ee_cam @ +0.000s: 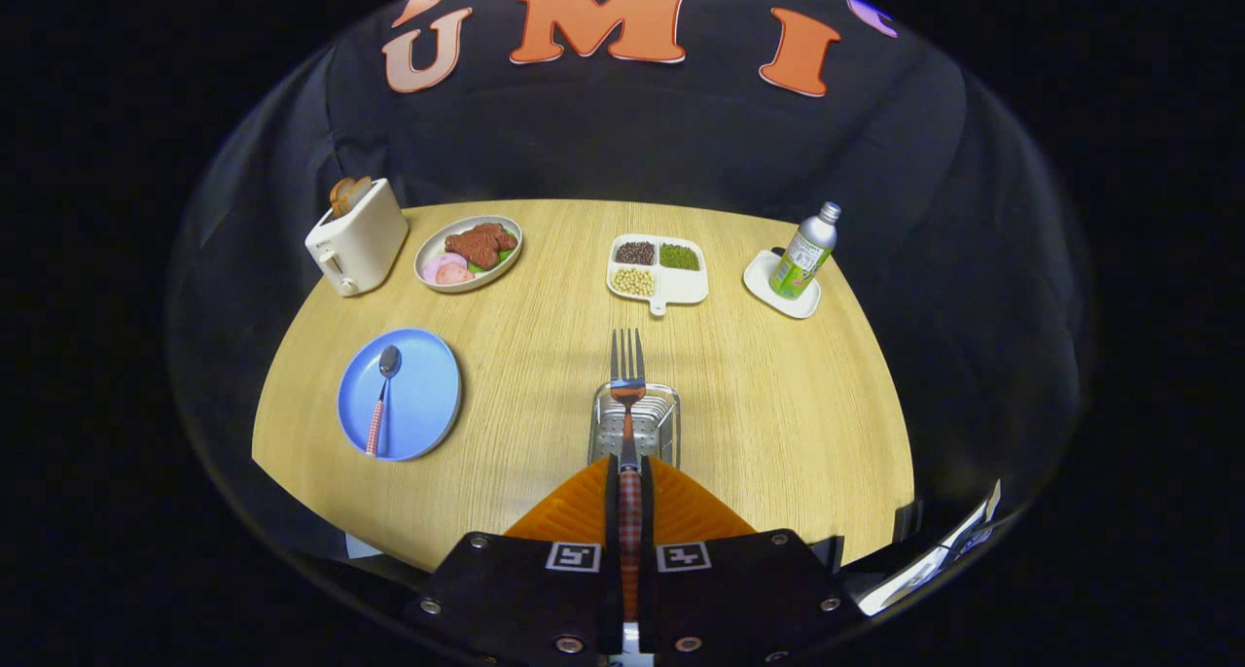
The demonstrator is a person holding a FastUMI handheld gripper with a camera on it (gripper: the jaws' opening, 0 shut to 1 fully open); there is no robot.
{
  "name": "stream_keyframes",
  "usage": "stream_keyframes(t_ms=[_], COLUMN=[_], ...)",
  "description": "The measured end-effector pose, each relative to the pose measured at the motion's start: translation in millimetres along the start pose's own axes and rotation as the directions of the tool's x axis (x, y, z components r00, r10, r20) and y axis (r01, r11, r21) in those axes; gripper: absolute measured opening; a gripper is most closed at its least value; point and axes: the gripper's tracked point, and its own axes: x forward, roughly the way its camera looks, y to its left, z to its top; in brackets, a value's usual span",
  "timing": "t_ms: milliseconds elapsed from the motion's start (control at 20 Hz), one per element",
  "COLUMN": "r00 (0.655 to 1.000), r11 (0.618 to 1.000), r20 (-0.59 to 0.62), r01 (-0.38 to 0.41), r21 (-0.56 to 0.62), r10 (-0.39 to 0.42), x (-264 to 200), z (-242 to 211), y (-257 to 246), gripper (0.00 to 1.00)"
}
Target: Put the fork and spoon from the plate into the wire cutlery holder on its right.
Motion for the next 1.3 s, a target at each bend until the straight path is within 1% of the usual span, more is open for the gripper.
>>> stream_keyframes(t_ms=[100, 350, 450, 650, 850, 1000, 1150, 1250, 1300], r00=[0.999, 0.988, 0.977, 0.956, 0.926, 0.896, 0.872, 0.852, 0.850], r11=[1.000, 0.997, 0.994, 0.988, 0.982, 0.980, 0.983, 0.983, 0.983], r20=[-0.040, -0.151, -0.211, -0.289, -0.373, -0.438, -0.482, -0.512, -0.512], r01=[0.000, -0.033, -0.046, -0.082, -0.119, -0.147, -0.154, -0.171, -0.176], r21=[-0.023, -0.074, -0.099, -0.132, -0.149, -0.136, -0.101, -0.072, -0.058], r10=[-0.001, 0.021, 0.025, 0.041, 0.055, 0.073, 0.087, 0.111, 0.122], x=[6, 16, 24, 35, 50, 61, 72, 75, 76], z=[-4, -17, -24, -29, -33, -36, -37, -39, -37], y=[-6, -13, -14, -16, -12, -9, -9, -5, -4], gripper=[0.07, 0.07, 0.07, 0.07, 0.08, 0.08, 0.08, 0.10, 0.12])
